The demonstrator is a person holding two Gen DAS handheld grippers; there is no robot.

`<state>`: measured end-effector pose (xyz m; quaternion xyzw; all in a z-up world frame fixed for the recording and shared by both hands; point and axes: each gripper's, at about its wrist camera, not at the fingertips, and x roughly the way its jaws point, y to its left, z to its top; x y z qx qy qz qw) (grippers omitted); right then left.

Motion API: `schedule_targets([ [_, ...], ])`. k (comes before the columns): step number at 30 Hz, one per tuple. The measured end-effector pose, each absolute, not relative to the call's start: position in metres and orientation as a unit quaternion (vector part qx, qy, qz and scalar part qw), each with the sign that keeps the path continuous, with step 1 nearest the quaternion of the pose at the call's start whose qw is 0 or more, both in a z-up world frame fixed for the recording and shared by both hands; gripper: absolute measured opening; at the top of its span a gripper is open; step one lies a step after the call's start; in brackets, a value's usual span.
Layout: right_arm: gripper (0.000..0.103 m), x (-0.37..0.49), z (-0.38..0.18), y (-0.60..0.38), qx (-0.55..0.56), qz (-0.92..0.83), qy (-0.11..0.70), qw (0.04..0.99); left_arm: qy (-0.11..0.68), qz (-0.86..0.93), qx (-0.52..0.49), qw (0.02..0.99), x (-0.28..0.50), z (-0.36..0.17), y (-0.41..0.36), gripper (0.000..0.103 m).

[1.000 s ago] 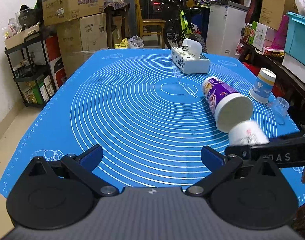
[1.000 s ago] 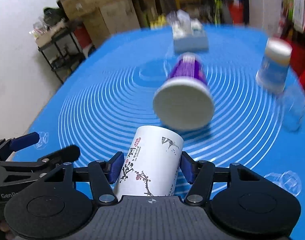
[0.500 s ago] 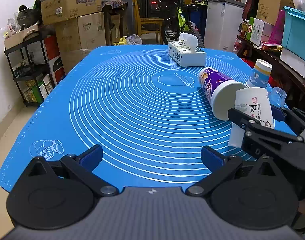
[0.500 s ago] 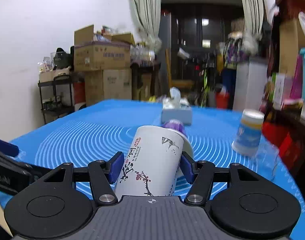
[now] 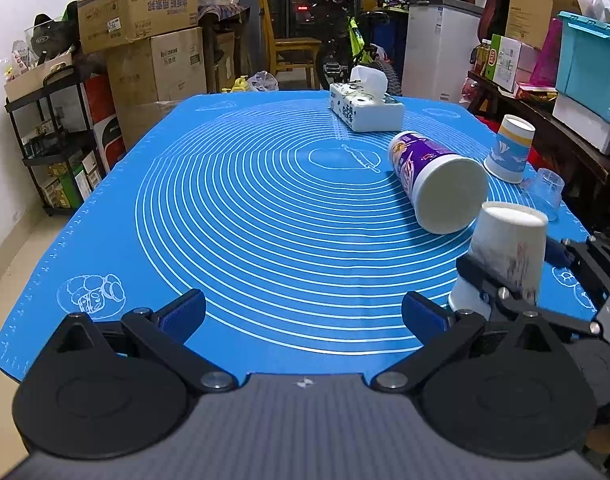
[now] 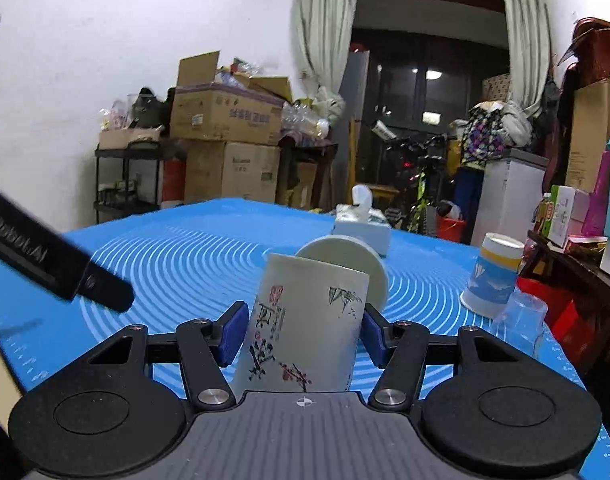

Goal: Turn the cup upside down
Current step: 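Rotate the right gripper to turn the cup rim-down onto the mat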

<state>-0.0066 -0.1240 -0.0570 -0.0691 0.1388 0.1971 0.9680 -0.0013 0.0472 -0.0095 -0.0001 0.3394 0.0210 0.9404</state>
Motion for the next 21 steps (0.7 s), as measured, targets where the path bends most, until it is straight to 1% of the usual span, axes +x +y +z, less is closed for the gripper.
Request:
schedule_targets([
  [10,0.062,-0.013,-0.058,-0.125,-0.075,0.201,0.182,0.960,0.342,0.009,-0.003,0.940,-0.011,-0.006,0.041,0.103],
  [15,0.072,-0.014,-0.054,-0.130,-0.062,0.203,0.193,0.958,0.341,0.006,0.003,0.940,-0.017,-0.004,0.035,0.103],
  [17,0.079,-0.017,-0.052,-0.131,-0.062,0.207,0.194,0.957,0.342,0.007,0.000,0.940,-0.019,-0.003,0.035,0.103],
  [21,0.083,-0.024,-0.046,-0.136,-0.059,0.214,0.197,0.955,0.338,0.010,-0.009,0.941,-0.024,0.001,0.036,0.103],
])
